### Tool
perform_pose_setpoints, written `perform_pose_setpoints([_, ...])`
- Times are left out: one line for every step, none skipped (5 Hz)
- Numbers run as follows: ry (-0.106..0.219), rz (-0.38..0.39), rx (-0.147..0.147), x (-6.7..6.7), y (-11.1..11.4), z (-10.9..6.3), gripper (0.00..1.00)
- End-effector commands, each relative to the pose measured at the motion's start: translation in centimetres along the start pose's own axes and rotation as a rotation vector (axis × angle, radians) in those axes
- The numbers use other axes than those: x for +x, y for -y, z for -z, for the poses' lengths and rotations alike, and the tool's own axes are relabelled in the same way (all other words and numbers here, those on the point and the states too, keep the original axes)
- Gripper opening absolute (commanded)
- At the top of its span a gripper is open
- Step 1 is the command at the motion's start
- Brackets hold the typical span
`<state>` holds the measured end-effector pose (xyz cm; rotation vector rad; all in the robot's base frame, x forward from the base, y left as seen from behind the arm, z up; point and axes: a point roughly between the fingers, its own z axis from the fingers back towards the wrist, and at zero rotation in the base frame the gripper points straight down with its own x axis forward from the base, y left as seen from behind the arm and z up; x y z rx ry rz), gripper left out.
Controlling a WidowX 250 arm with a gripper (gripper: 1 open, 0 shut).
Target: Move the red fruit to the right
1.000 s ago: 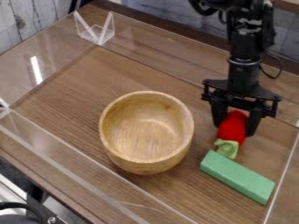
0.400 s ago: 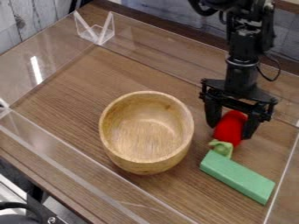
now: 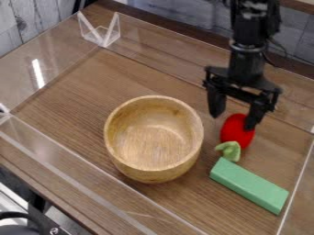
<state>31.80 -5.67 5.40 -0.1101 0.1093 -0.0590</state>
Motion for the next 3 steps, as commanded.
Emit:
perform_pose_setpoints([0.094,-0.004,-0.003,1.6,0.8,-2.0,1.00])
perform_pose_setpoints([0.088,-0.018,-0.003,2.1,1.4,-0.9,1.00])
perform_pose_setpoints([0.086,-0.060,-0.004,3.0,1.6,-0.7,1.00])
